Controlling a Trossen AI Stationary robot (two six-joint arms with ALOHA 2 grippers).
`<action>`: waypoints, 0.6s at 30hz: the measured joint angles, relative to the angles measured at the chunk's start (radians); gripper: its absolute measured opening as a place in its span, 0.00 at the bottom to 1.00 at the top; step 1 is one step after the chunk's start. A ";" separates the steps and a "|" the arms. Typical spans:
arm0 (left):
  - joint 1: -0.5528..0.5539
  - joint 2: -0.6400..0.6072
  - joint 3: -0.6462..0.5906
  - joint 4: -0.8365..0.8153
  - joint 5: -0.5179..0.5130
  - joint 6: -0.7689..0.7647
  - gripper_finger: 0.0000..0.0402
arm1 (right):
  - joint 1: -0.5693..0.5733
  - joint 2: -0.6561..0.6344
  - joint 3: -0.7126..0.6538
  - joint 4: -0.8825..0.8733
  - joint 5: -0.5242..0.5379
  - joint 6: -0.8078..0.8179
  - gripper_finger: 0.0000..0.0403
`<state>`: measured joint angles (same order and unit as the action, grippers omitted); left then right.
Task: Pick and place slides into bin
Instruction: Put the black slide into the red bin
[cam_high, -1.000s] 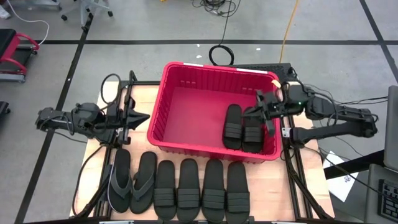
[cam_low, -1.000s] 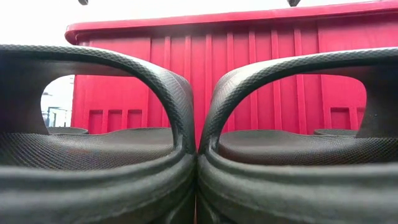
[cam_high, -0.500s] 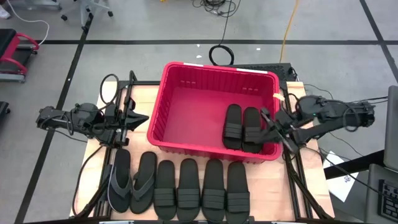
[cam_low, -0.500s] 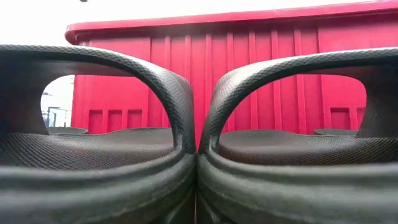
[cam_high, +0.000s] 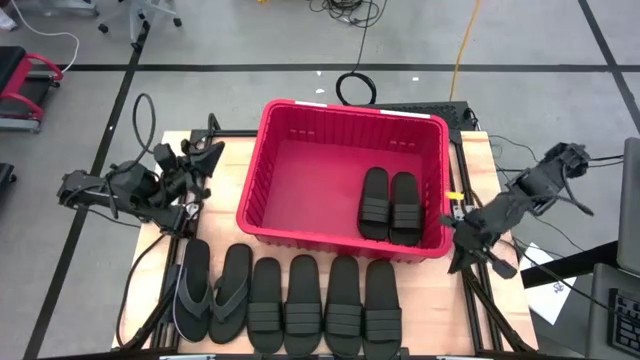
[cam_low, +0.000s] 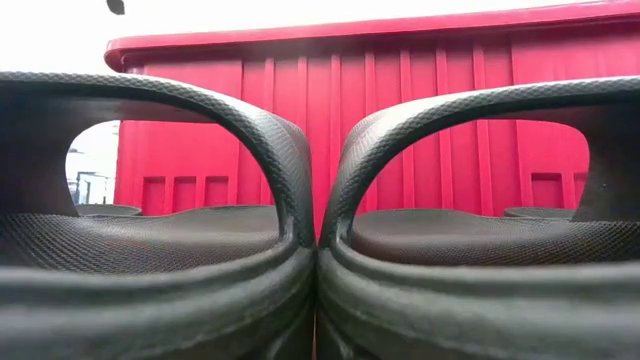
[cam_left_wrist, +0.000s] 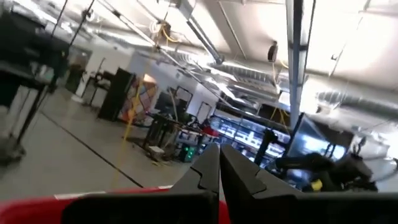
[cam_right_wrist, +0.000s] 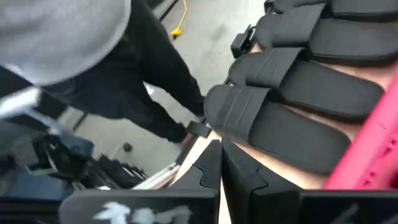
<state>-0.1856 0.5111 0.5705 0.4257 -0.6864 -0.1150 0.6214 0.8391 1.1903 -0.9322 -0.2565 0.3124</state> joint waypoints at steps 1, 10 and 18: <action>0.000 0.000 0.000 -0.001 0.000 -0.025 0.03 | 0.026 0.009 -0.004 0.017 0.007 -0.015 0.00; -0.015 0.028 0.000 0.088 0.004 0.005 0.01 | 0.226 0.035 -0.040 0.276 0.324 -0.078 0.00; -0.059 0.018 0.000 0.109 0.034 0.088 0.02 | 0.372 0.045 -0.271 0.594 0.657 -0.026 0.00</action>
<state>-0.2448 0.5296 0.5705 0.5343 -0.6521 -0.0273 0.9932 0.8844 0.9190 -0.3382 0.4004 0.2864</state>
